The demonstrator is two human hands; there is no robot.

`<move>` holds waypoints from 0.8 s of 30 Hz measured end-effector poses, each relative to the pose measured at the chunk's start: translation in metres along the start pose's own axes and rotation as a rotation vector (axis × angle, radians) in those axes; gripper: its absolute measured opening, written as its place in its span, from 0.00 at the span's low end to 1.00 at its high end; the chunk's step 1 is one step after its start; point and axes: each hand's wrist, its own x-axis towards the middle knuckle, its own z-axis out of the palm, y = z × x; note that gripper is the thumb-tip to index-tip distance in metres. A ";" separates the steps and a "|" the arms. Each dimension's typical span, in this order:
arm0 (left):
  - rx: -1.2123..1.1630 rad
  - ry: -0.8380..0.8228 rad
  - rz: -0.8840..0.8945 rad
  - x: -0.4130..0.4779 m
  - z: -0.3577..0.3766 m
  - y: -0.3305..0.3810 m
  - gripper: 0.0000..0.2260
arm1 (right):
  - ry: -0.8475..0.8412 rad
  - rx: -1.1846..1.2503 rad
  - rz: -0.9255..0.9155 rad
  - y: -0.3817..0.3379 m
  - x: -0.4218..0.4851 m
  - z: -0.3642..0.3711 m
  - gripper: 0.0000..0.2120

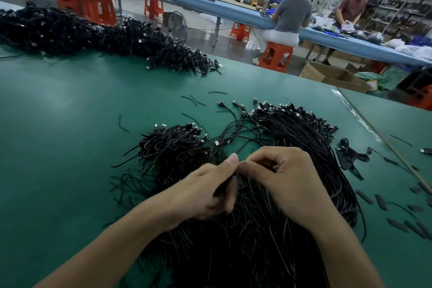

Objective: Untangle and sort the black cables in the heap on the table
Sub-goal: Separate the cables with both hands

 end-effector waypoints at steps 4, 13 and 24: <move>-0.577 -0.365 -0.063 -0.009 -0.008 0.015 0.24 | -0.031 0.256 0.057 -0.002 -0.002 0.008 0.15; -0.803 0.259 0.346 0.011 -0.006 0.018 0.19 | -0.332 0.095 0.204 -0.001 -0.012 0.030 0.08; 0.063 0.133 -0.001 0.001 0.000 0.000 0.29 | -0.013 0.042 0.025 -0.005 -0.004 0.009 0.13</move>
